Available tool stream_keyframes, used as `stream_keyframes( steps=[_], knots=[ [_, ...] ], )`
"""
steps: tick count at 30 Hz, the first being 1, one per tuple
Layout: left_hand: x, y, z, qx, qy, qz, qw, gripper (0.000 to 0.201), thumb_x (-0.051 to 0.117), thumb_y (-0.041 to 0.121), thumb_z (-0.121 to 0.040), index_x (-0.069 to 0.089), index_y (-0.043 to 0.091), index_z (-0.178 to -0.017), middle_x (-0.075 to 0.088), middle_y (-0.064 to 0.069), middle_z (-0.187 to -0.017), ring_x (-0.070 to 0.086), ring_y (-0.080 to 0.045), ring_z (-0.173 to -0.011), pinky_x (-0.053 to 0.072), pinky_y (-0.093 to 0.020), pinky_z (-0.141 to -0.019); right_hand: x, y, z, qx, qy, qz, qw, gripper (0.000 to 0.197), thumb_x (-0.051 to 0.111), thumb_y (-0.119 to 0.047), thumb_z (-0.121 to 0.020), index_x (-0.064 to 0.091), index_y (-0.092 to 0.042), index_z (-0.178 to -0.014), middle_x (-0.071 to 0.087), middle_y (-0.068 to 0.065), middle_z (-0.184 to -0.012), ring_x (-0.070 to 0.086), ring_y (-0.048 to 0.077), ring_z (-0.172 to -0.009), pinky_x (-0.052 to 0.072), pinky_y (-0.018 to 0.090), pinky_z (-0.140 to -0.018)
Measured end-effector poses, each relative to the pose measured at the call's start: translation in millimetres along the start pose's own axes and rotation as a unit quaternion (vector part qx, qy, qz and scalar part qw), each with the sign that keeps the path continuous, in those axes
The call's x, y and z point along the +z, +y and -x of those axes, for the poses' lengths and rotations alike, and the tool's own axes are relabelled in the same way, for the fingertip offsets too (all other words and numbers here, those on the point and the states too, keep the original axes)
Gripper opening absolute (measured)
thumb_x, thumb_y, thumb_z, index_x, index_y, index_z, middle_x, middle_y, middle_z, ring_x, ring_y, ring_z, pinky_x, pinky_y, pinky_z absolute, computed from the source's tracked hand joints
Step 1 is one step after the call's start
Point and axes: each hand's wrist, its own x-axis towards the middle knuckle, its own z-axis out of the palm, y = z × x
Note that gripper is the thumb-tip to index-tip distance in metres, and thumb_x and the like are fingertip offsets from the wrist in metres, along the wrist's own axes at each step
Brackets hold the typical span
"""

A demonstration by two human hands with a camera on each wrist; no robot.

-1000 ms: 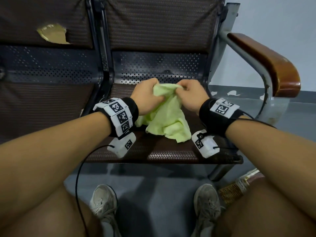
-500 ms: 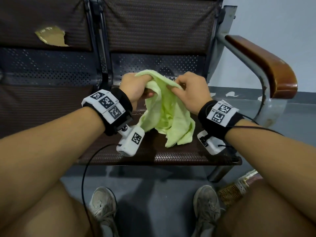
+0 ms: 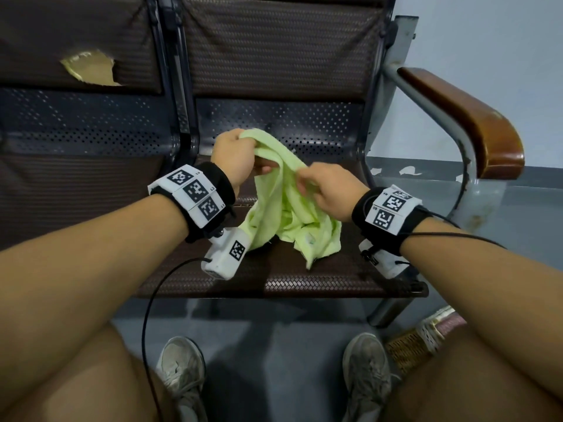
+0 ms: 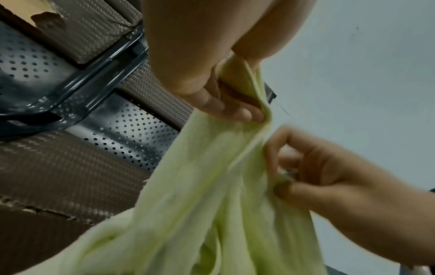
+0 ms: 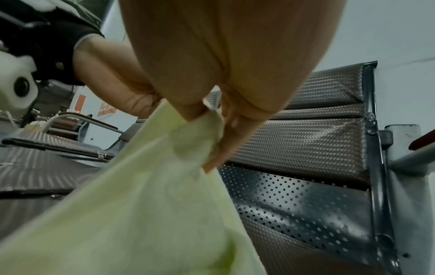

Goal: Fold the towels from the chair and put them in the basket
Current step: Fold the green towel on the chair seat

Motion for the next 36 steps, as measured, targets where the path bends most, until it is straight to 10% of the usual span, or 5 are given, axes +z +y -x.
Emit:
stream_keyframes(
  steps=[5,11,18,25,36],
  knots=[
    [2,10,9,-0.028,-0.010,0.067,0.997,0.035,0.030,-0.001,-0.099,0.063,0.000,-0.110,0.069,-0.016,-0.080,0.070,-0.020,-0.058,0.059,-0.026,-0.057,7,2,1,0.093,-0.038,-0.002,0.995,0.035,0.048,-0.010,-0.088,0.075,-0.033,-0.089,0.067,-0.007,-0.097,0.065,0.020,-0.089,0.055,0.034,-0.082],
    [15,15,22,-0.058,-0.073,0.128,0.987,0.031,0.038,0.002,-0.102,0.062,-0.005,-0.119,0.071,-0.021,-0.091,0.074,-0.023,-0.071,0.060,-0.025,-0.061,26,-27,-7,0.124,-0.067,-0.096,0.985,0.070,0.040,-0.086,-0.071,0.056,-0.020,-0.052,0.058,-0.004,-0.053,0.061,0.018,-0.059,0.048,0.033,-0.057],
    [7,16,17,-0.045,-0.052,0.137,0.988,0.029,0.039,0.003,-0.103,0.061,-0.004,-0.119,0.072,-0.019,-0.093,0.074,-0.022,-0.073,0.061,-0.025,-0.065,10,9,-15,0.166,0.039,-0.126,0.977,0.034,0.051,-0.033,-0.096,0.074,-0.013,-0.083,0.069,0.009,-0.078,0.065,0.022,-0.071,0.049,0.030,-0.064],
    [7,14,19,-0.067,-0.071,0.152,0.984,0.030,0.038,0.002,-0.102,0.060,-0.004,-0.121,0.071,-0.023,-0.105,0.075,-0.025,-0.083,0.060,-0.024,-0.066,12,-11,-11,0.138,-0.019,-0.160,0.977,0.059,0.057,-0.079,-0.074,0.070,-0.021,-0.074,0.069,-0.004,-0.071,0.065,0.012,-0.067,0.053,0.033,-0.062],
    [-2,9,9,-0.028,0.000,0.104,0.994,0.030,0.038,-0.004,-0.101,0.064,-0.004,-0.115,0.068,-0.025,-0.111,0.072,-0.031,-0.091,0.061,-0.026,-0.069,12,29,-13,0.197,-0.038,0.060,0.978,0.030,0.056,-0.034,-0.089,0.049,-0.015,-0.067,0.053,0.005,-0.073,0.057,0.027,-0.069,0.045,0.031,-0.062]
  ],
)
